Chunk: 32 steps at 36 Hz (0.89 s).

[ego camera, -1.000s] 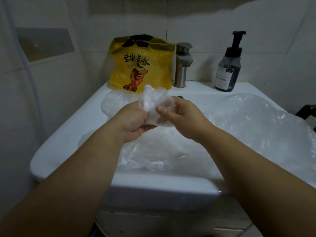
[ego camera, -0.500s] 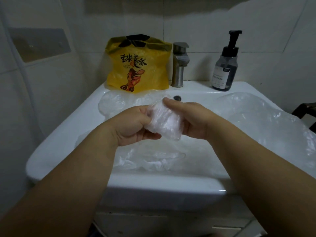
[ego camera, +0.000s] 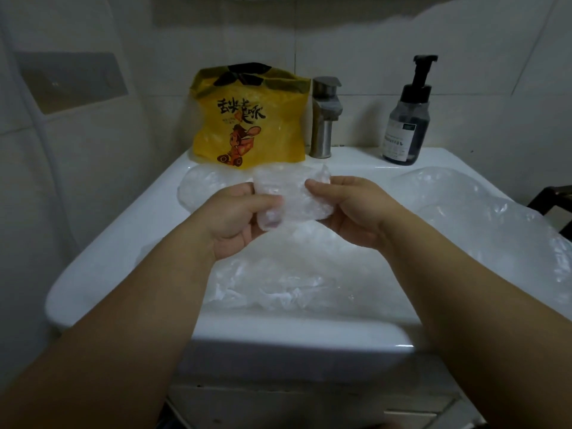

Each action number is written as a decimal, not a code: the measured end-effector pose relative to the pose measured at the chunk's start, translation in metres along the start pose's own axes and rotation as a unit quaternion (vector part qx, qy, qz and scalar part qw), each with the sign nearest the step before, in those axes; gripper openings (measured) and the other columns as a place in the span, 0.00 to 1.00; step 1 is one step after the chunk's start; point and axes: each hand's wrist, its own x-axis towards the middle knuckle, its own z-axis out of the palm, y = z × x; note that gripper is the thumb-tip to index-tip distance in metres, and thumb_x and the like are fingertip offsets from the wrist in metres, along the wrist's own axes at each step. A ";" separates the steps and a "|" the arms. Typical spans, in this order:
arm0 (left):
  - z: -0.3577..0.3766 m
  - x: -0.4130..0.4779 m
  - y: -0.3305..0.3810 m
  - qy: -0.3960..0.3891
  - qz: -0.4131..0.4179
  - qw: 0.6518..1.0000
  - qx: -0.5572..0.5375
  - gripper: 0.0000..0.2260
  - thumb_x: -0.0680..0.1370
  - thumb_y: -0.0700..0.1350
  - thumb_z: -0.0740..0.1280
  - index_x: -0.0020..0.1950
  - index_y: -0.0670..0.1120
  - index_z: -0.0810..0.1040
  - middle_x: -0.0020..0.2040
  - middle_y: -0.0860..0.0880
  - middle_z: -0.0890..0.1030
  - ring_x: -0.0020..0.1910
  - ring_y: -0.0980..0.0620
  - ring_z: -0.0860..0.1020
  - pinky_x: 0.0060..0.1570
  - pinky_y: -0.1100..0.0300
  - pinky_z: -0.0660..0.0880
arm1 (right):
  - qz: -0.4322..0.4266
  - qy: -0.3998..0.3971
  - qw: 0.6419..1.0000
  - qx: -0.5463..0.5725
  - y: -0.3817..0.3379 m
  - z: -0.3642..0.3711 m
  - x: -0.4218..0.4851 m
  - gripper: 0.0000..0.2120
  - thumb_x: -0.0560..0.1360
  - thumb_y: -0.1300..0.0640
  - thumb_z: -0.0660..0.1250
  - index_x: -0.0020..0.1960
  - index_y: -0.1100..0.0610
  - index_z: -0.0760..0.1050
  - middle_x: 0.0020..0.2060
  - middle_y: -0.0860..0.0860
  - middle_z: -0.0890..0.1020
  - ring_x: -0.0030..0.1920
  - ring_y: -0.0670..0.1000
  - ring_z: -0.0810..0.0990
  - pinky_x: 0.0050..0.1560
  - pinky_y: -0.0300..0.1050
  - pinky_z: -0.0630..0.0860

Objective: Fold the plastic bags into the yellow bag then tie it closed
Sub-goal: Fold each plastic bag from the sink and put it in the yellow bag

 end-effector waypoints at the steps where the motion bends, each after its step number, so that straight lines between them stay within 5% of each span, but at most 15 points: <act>1: -0.001 0.000 0.001 0.006 0.010 1.000 -0.001 0.12 0.77 0.32 0.64 0.60 0.36 0.76 0.46 0.43 0.82 0.35 0.55 0.81 0.32 0.66 0.77 | 0.018 -0.008 1.000 -0.006 0.000 -0.001 0.000 0.12 0.76 0.67 0.64 0.59 0.69 0.73 0.52 0.61 0.82 0.47 0.55 0.83 0.46 0.43 0.82; 5: 0.001 -0.002 0.003 0.021 0.042 0.999 -0.006 0.09 0.76 0.29 0.64 0.51 0.40 0.77 0.36 0.47 0.81 0.28 0.57 0.78 0.27 0.68 0.73 | 0.069 -0.040 0.996 -0.038 -0.001 -0.002 -0.002 0.07 0.77 0.70 0.62 0.53 0.65 0.75 0.40 0.56 0.83 0.38 0.50 0.83 0.39 0.39 0.82; 9: 0.000 -0.001 0.004 0.017 0.034 0.999 -0.011 0.11 0.77 0.27 0.61 0.53 0.40 0.77 0.41 0.45 0.82 0.30 0.57 0.80 0.30 0.67 0.76 | 0.079 -0.043 0.994 -0.055 -0.005 -0.002 -0.007 0.06 0.79 0.66 0.60 0.47 0.60 0.74 0.29 0.53 0.81 0.26 0.46 0.77 0.29 0.35 0.77; 13: -0.003 -0.002 0.003 -0.002 0.006 1.000 0.027 0.12 0.78 0.30 0.61 0.58 0.42 0.78 0.43 0.44 0.83 0.33 0.55 0.82 0.31 0.67 0.78 | 0.069 -0.041 0.994 -0.070 -0.008 -0.006 -0.008 0.06 0.79 0.66 0.61 0.49 0.57 0.74 0.28 0.54 0.78 0.23 0.45 0.72 0.24 0.34 0.74; 16: -0.002 -0.005 0.005 -0.008 -0.006 0.999 0.030 0.11 0.79 0.31 0.61 0.53 0.44 0.79 0.34 0.46 0.83 0.29 0.56 0.81 0.27 0.68 0.77 | 0.050 -0.040 0.996 -0.062 -0.010 -0.008 -0.009 0.11 0.79 0.68 0.57 0.48 0.56 0.75 0.29 0.54 0.77 0.25 0.46 0.71 0.23 0.34 0.73; 20: -0.002 -0.007 0.009 -0.007 0.020 0.999 -0.036 0.12 0.79 0.31 0.60 0.48 0.44 0.80 0.34 0.47 0.83 0.29 0.58 0.80 0.29 0.69 0.77 | 0.034 -0.045 0.998 -0.024 -0.010 -0.005 -0.009 0.13 0.80 0.69 0.53 0.47 0.57 0.74 0.32 0.54 0.75 0.26 0.47 0.71 0.24 0.34 0.73; 26: -0.003 -0.008 0.010 -0.034 0.018 0.997 -0.072 0.12 0.80 0.33 0.55 0.47 0.38 0.78 0.32 0.47 0.80 0.28 0.56 0.79 0.32 0.65 0.79 | 0.047 -0.030 0.998 0.034 -0.015 -0.006 -0.012 0.10 0.76 0.56 0.56 0.43 0.61 0.71 0.28 0.53 0.75 0.25 0.49 0.72 0.24 0.36 0.73; 29: -0.002 -0.009 0.011 -0.014 0.007 0.998 -0.068 0.20 0.80 0.40 0.55 0.37 0.38 0.83 0.33 0.44 0.82 0.29 0.52 0.80 0.30 0.63 0.79 | 0.028 0.019 0.998 -0.052 -0.012 -0.008 -0.007 0.22 0.76 0.42 0.62 0.44 0.62 0.74 0.29 0.52 0.74 0.27 0.48 0.73 0.26 0.38 0.75; 32: 0.001 -0.007 0.007 0.043 0.029 0.998 0.019 0.18 0.80 0.47 0.64 0.34 0.41 0.82 0.29 0.47 0.81 0.28 0.54 0.79 0.28 0.65 0.76 | 0.010 0.041 0.989 -0.141 -0.006 -0.007 -0.004 0.14 0.76 0.49 0.68 0.48 0.62 0.77 0.37 0.55 0.78 0.31 0.48 0.77 0.30 0.38 0.77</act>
